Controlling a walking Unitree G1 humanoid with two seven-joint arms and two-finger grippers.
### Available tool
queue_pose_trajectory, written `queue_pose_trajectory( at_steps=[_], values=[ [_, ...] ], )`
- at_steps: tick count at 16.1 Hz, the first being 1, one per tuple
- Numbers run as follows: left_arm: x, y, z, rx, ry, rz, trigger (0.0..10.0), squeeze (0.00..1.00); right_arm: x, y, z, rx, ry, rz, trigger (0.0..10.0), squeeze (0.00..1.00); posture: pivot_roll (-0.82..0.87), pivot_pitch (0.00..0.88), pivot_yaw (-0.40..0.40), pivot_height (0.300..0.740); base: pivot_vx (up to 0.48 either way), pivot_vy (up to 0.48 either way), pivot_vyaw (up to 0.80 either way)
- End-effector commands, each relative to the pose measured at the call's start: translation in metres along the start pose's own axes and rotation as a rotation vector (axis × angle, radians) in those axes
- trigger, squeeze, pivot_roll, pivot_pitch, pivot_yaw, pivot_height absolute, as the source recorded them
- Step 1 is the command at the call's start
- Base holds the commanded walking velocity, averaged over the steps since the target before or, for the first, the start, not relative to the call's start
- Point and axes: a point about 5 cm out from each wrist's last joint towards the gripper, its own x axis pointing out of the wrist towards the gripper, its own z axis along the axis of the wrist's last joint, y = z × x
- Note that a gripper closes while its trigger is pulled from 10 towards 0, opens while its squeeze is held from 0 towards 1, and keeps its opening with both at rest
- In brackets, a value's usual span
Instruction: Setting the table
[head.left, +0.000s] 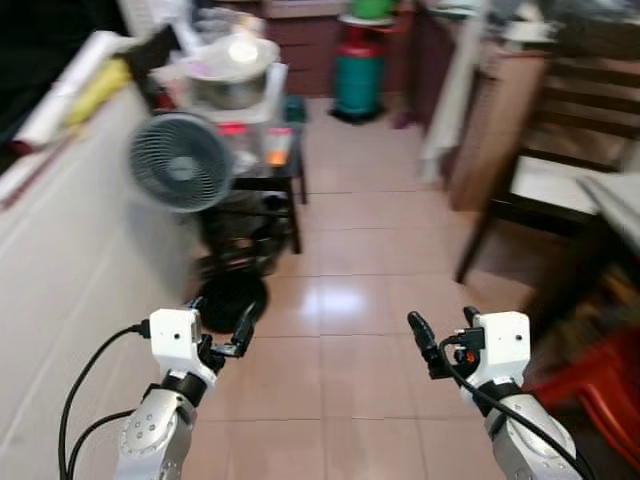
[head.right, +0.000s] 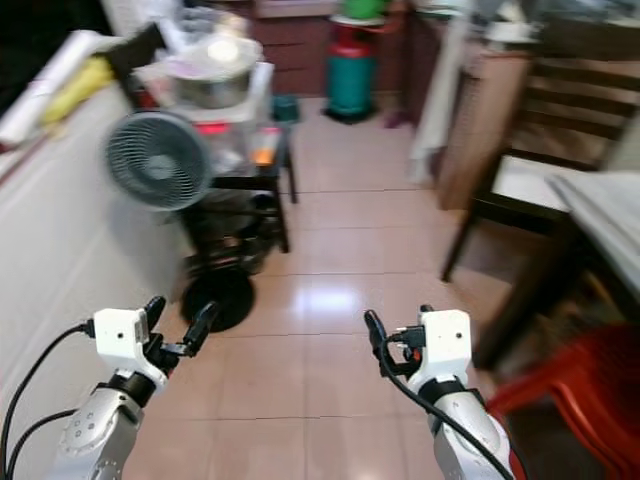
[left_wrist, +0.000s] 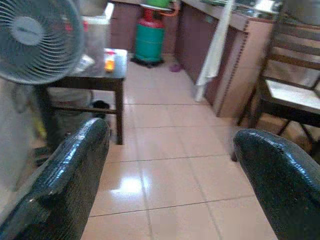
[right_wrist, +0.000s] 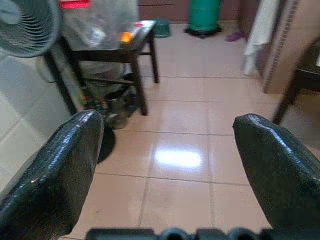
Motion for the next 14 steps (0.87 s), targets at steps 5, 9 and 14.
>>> queue_pose_trajectory(
  at_steps=[5,9,14],
  values=[
    [0.003,0.0034,0.0014,-0.014,0.008,0.0,10.0,0.0,0.0047,0.0029,0.0069,-0.007,-0.022,0.01,10.0,0.0,-0.03,0.0,0.064,0.74,0.102,0.0,-0.8],
    [0.0031,0.0026,0.0002,-0.019,0.018,-0.009,10.0,0.0,0.0055,0.0062,0.0065,-0.004,-0.022,0.019,10.0,0.0,-0.03,0.0,0.065,0.74,0.268,0.0,-0.8],
    [0.0029,0.0018,-0.0022,-0.012,0.043,-0.004,10.0,0.0,0.0042,0.0085,0.0056,-0.007,-0.019,0.023,10.0,0.0,-0.03,0.0,0.07,0.74,0.221,0.0,-0.8]
  ],
)
